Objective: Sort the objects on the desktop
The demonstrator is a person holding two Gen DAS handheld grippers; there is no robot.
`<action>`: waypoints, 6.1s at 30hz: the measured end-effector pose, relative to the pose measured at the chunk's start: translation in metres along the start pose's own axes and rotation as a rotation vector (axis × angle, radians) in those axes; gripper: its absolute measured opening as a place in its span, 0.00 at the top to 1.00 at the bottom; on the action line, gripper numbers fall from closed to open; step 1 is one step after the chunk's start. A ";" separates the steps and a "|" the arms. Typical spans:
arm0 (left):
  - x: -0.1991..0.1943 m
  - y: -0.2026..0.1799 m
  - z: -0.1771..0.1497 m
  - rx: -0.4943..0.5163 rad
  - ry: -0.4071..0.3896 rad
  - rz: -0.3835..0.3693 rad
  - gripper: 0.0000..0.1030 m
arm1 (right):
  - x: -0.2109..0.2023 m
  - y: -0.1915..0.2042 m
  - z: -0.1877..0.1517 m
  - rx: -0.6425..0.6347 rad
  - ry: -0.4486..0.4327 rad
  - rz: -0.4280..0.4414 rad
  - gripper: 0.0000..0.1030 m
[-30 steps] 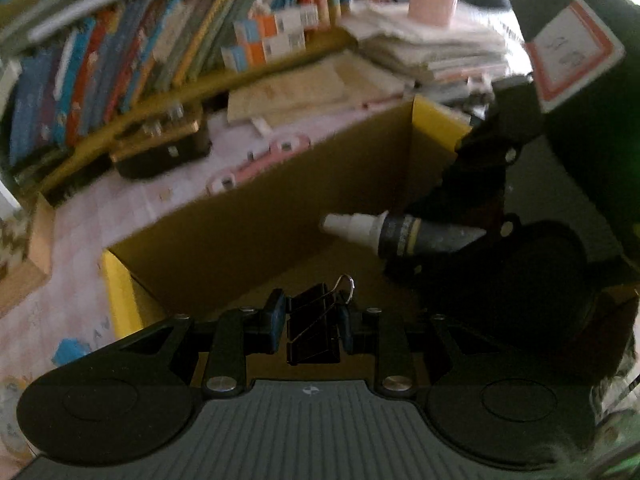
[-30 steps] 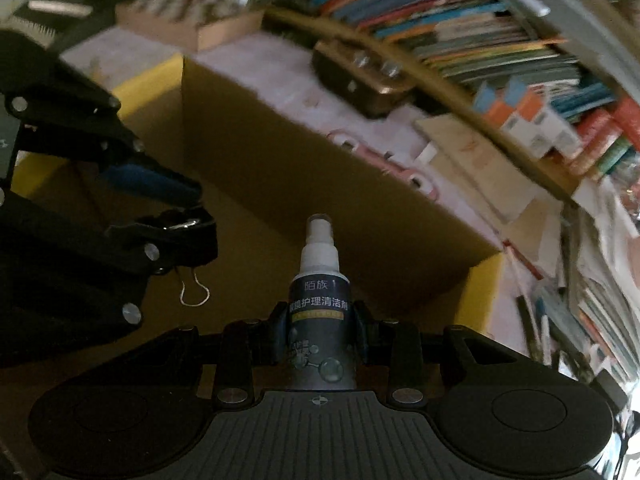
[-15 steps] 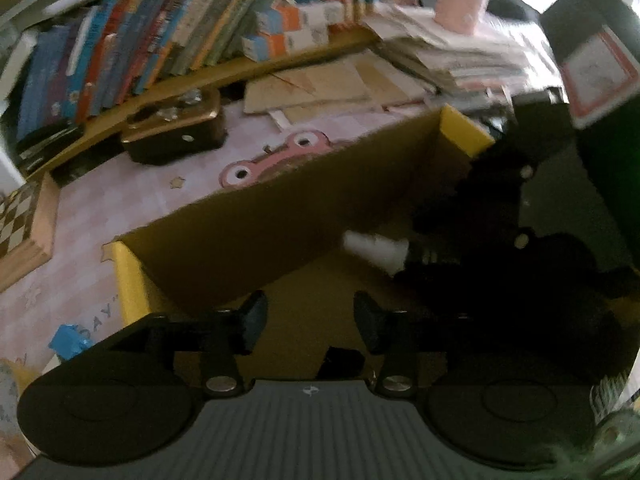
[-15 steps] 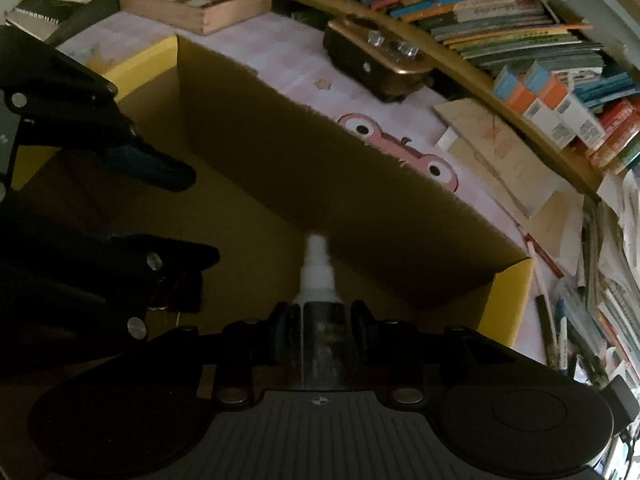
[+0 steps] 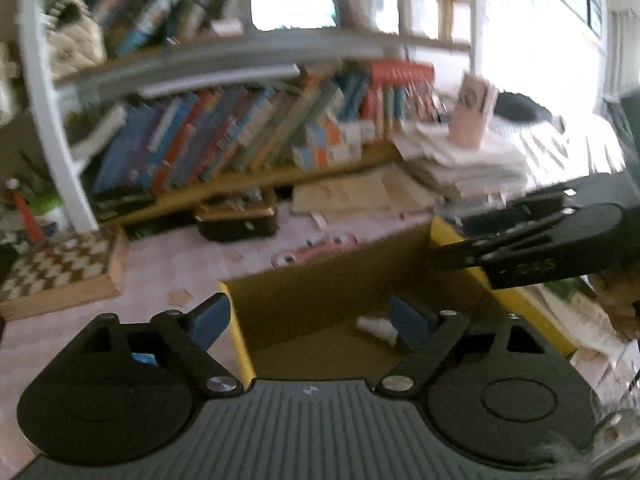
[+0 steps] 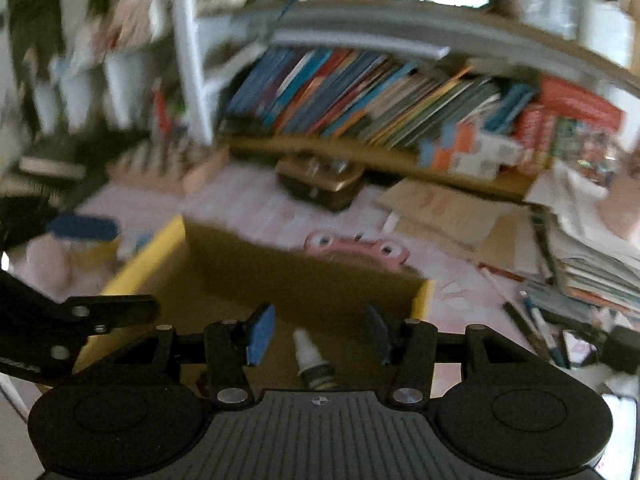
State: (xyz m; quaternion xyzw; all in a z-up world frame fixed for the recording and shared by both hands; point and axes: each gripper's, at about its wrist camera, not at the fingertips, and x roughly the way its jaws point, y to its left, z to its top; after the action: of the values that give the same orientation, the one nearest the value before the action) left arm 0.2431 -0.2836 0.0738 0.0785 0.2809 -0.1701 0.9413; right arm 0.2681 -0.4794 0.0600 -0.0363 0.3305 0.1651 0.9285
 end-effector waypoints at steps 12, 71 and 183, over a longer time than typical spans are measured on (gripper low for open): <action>-0.084 0.021 -0.032 -0.134 -0.138 0.134 0.05 | -0.079 0.016 -0.033 0.080 -0.206 -0.122 0.44; -0.195 0.156 -0.230 -0.225 0.114 0.056 0.04 | -0.070 0.302 -0.169 0.194 0.097 -0.185 0.27; -0.076 0.263 -0.145 -0.381 0.095 0.121 0.08 | 0.075 0.290 -0.042 0.035 0.026 0.018 0.46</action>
State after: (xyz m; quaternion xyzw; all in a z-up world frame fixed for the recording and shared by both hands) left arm 0.2069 0.0174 0.0092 -0.0763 0.3468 -0.0529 0.9333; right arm 0.2017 -0.1919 -0.0072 -0.0193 0.3459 0.1671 0.9231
